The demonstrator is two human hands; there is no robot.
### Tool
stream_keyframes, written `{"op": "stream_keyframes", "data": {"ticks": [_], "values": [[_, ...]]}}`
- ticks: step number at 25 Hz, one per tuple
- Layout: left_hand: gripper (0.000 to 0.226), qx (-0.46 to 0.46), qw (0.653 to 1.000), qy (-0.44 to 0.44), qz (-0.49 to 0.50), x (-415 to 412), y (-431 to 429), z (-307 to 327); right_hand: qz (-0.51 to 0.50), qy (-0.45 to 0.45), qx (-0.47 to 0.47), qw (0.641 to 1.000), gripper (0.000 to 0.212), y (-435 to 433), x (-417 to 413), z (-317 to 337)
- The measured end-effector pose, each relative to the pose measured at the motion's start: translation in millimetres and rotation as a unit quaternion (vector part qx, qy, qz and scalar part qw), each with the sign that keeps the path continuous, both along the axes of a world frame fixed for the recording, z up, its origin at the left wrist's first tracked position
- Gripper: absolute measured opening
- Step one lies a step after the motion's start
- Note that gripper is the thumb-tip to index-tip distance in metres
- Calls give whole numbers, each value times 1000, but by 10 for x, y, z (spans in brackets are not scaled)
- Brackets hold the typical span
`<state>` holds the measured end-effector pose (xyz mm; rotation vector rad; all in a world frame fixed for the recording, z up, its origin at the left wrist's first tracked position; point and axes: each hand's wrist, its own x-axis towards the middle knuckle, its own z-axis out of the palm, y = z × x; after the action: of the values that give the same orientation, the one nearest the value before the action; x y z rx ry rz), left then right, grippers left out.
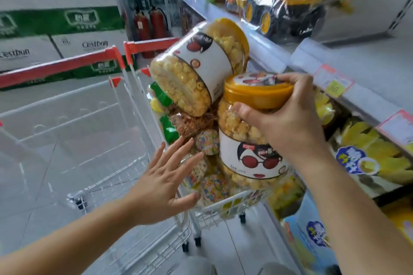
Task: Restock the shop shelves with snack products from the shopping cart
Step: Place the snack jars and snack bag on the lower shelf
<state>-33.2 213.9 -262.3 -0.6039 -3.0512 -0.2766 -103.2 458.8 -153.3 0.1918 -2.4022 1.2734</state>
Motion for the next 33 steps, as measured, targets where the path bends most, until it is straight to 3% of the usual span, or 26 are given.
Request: {"op": "stream_keyframes", "data": {"ticks": [4, 9, 14, 18, 21, 25, 29, 33], "values": [[78, 13, 1000, -13, 12, -28, -4, 20, -1, 12, -29, 1000, 77, -8, 2, 29], [90, -1, 999, -48, 5, -73, 10, 149, -41, 44, -166, 984, 77, 247, 137, 460], [86, -19, 999, -50, -2, -46, 83, 285, -61, 121, -139, 981, 73, 454, 323, 1067], [85, 88, 994, 34, -47, -47, 498, 685, -81, 167, -147, 972, 70, 619, 368, 1371], [82, 248, 961, 76, -92, -325, 1119, 1245, -110, 176, -118, 971, 69, 805, 225, 1558], [107, 423, 898, 1, -120, -1047, 1921, 1876, -161, 161, -101, 969, 70, 1079, -160, 1684], [124, 433, 892, -49, -122, -1761, 2404, 2183, -226, 127, -84, 962, 74, 1378, -660, 1715], [103, 429, 891, -77, -125, -2219, 2676, 2321, -254, 110, -64, 959, 79, 1637, -1124, 1717]]}}
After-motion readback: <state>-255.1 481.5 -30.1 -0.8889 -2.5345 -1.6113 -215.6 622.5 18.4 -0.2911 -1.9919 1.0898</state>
